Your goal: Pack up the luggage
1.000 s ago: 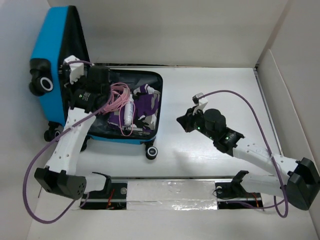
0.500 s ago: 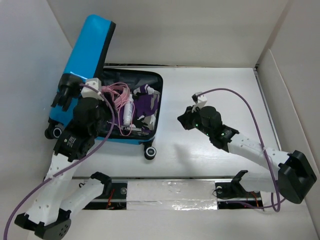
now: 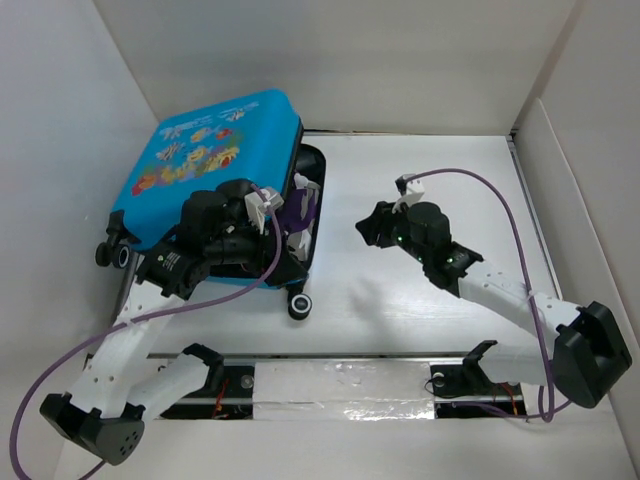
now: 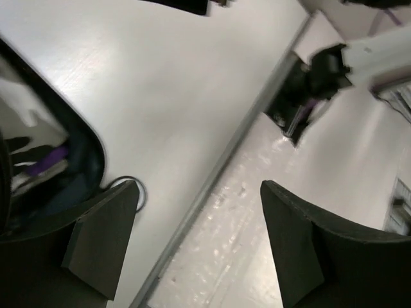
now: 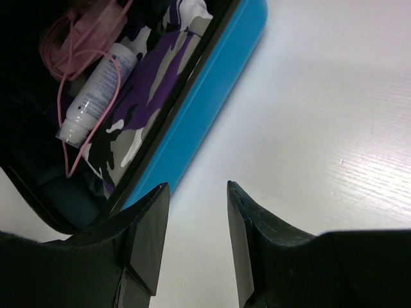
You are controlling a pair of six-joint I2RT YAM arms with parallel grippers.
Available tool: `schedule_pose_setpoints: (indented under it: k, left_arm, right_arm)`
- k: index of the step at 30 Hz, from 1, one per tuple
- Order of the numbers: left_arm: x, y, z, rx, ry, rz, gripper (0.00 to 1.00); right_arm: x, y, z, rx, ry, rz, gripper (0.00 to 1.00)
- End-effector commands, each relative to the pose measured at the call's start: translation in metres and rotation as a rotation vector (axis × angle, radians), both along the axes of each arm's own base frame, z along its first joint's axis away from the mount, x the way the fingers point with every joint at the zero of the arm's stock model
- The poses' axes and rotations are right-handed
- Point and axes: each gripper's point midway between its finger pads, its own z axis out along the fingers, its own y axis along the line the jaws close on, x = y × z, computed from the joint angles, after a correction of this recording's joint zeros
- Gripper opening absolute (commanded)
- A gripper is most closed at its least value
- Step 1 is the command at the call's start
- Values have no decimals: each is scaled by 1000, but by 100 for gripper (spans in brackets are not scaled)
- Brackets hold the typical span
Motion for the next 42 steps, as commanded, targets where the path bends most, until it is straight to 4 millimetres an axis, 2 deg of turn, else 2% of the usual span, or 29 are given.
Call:
schedule_pose_setpoints:
  k: [1,2,7,10,12,13,14,15,16,17,18,19,20,22,25,26,27,28,29,30,31,33,36,37,39,40,42]
  left_arm:
    - [-26,-17,40,-154,-49,-205,74]
    - [-35,-20,48,-192,-49,-266,74]
    - [-59,-28,99,-346,-134,-408,74]
    - [-74,-28,137,-443,-201,-486,75]
    - [-63,-29,171,-494,-310,-398,73]
    - [-54,-29,177,-492,-312,-335,68]
    - [-21,-25,184,-474,-340,-138,66]
    - [-5,-16,205,-452,-413,-23,64]
    - [23,-9,187,-372,-341,114,59]
    - [69,20,184,-292,-368,412,46]
    - [90,42,182,-248,-362,584,42]
    - [114,58,164,-199,-304,744,36]
    - [134,101,147,-101,-299,995,20]
    - [154,137,124,-12,-287,1176,15]
    - [173,166,119,-49,-257,1301,18]
    - [181,190,121,-56,-262,1363,21]
    - [187,206,119,-39,-256,1400,23]
    - [202,223,115,-10,-228,1439,23]
    - [204,257,98,30,-154,1492,23]
    - [208,272,90,49,-118,1509,23]
    - [217,286,72,86,-58,1533,23]
    - [216,320,60,119,-30,1625,23]
    - [214,347,58,132,-30,1699,25]
    - [211,367,53,171,-22,1745,26]
    - [199,391,34,297,41,1809,27]
    - [200,398,14,379,89,1806,27]
    - [197,400,-3,416,126,1808,28]
  right_arm:
    - [11,0,41,84,-72,-15,47]
    - [13,-4,43,88,-73,-25,46]
    - [14,-12,63,112,-96,-33,45]
    - [14,-15,75,118,-112,-37,44]
    - [12,-14,81,124,-125,-25,38]
    - [11,-14,82,120,-129,-21,33]
    - [10,-15,84,122,-135,-21,17]
    - [6,-12,82,125,-129,9,9]
    - [4,-11,82,124,-131,19,2]
    - [-1,-6,81,127,-127,48,0]
    - [-4,-6,84,134,-137,59,0]
    - [-12,3,79,133,-128,92,0]
    - [-17,8,77,135,-124,120,0]
    - [-26,19,73,134,-124,159,0]
    - [-33,32,69,136,-114,193,13]
    - [-37,38,67,142,-109,220,21]
    - [-38,40,67,150,-106,231,25]
    - [-37,43,64,149,-99,238,30]
    - [-41,47,63,149,-96,254,40]
    - [-44,50,60,144,-92,266,43]
    - [-43,50,58,136,-97,266,45]
    - [-44,49,54,125,-99,259,45]
    - [-42,45,50,110,-105,238,46]
    - [-42,44,48,108,-105,234,46]
    - [-39,43,48,105,-107,219,46]
    - [-38,43,45,104,-104,216,46]
    - [-36,44,37,99,-89,210,45]
